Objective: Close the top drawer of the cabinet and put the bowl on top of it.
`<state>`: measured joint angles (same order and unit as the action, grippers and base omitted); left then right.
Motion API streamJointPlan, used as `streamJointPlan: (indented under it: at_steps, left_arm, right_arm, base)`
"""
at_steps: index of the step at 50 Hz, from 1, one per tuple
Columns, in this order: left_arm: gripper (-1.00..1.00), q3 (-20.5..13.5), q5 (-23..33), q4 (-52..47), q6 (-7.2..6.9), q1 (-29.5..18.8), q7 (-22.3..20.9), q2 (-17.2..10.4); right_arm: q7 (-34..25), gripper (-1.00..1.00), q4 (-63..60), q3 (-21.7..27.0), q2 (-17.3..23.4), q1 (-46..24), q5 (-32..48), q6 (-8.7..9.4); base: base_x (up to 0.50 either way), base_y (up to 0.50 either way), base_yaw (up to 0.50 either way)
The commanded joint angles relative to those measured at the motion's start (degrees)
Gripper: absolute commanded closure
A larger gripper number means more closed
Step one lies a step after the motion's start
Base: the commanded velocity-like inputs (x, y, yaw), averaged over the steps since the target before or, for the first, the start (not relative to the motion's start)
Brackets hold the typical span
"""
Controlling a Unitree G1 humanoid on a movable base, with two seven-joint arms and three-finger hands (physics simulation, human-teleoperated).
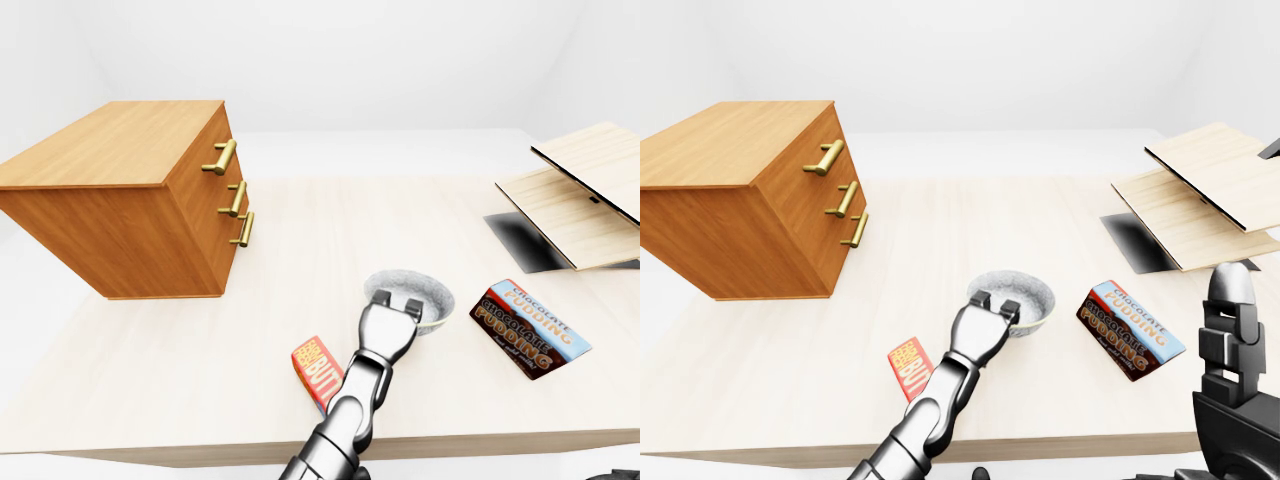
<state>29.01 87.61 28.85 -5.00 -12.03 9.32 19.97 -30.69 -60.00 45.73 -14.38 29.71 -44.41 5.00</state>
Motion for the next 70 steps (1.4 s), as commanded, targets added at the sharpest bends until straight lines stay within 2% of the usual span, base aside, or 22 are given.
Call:
streamJointPlan:
  at_steps: [1, 9, 14, 15, 22, 29, 40, 41, 45, 51, 58, 61, 63, 70]
  left_arm:
    - [1.00, 0.90, 1.61, -0.70, 0.00, 0.67, 0.34, -0.02]
    - [1.00, 1.12, 1.93, -2.66, 0.00, 1.23, -1.26, -0.44]
    - [1.00, 0.97, 2.00, -6.70, 0.00, 1.17, -4.31, -0.99]
    - [1.00, 1.11, 2.23, -7.71, 0.00, 1.17, -3.64, -1.25]
    - [1.00, 0.86, 2.25, -16.43, 0.00, 1.76, -11.26, -2.21]
    - [1.00, -0.92, 0.97, -24.21, 0.00, 0.95, -16.09, -3.24]
    - [1.00, -0.70, 0.00, -29.36, 0.00, 2.10, -18.24, -4.11]
    - [1.00, -1.17, -0.46, -32.61, 0.00, 1.97, -19.90, -4.16]
    - [1.00, -2.28, -1.22, -32.39, 0.00, 0.86, -19.82, -4.29]
    - [1.00, -3.32, -1.50, -34.62, 0.00, -0.31, -22.25, -4.25]
    - [1.00, -7.57, -1.80, -41.53, 0.00, -5.09, -30.02, -4.38]
    - [1.00, -8.51, -1.99, -42.82, 0.00, -6.10, -31.74, -4.56]
    - [1.00, -10.81, -2.58, -45.71, 0.00, -8.75, -34.49, -4.58]
    - [1.00, -12.80, -2.45, -48.72, 0.00, -11.43, -37.93, -5.40]
  right_arm:
    - [-0.15, -1.00, 0.00, 0.09, -0.06, 0.20, -0.20, 0.00]
    - [-0.41, -1.00, 0.00, -0.40, -0.19, 0.63, 0.05, 0.00]
    - [-0.50, -1.00, 0.00, -0.46, -0.18, 0.65, 0.10, 0.00]
    - [-0.57, -1.00, 0.00, -0.48, -0.25, 0.65, 0.17, 0.00]
    - [-0.62, -1.00, 0.00, -0.91, -0.36, 0.78, 0.53, 0.00]
    - [-0.74, -1.00, 0.00, -1.63, -0.52, 0.99, 1.15, 0.00]
    - [-0.87, -1.00, 0.00, -2.20, -0.73, 1.02, 1.86, 0.00]
    - [-0.80, -1.00, 0.00, -2.21, -0.68, 0.84, 1.99, 0.00]
    - [-0.36, -1.00, 0.00, -2.16, -0.43, 0.35, 2.19, 0.00]
    - [-0.81, -1.00, 0.00, -2.27, -0.65, 0.84, 2.07, 0.00]
    - [-0.92, -1.00, 0.00, -2.80, -0.72, 1.07, 2.45, 0.00]
    - [-0.93, -1.00, 0.00, -3.00, -0.74, 1.13, 2.62, 0.00]
    - [-0.76, -1.00, 0.00, -2.99, -0.65, 0.90, 2.75, 0.00]
    - [-1.22, -1.00, 0.00, -4.68, -1.43, 0.56, 5.22, 0.00]
  base:
    - [0.00, 0.00, 0.00]
    - [0.00, 0.00, 0.00]
    - [0.00, 0.00, 0.00]
    - [0.00, 0.00, 0.00]
    - [0.00, 0.00, 0.00]
    - [0.00, 0.00, 0.00]
    - [0.00, 0.00, 0.00]
    - [0.00, 0.00, 0.00]
    - [0.00, 0.00, 0.00]
    - [0.00, 0.00, 0.00]
    - [0.00, 0.00, 0.00]
    - [0.00, 0.00, 0.00]
    - [0.00, 0.00, 0.00]
    - [0.00, 0.00, 0.00]
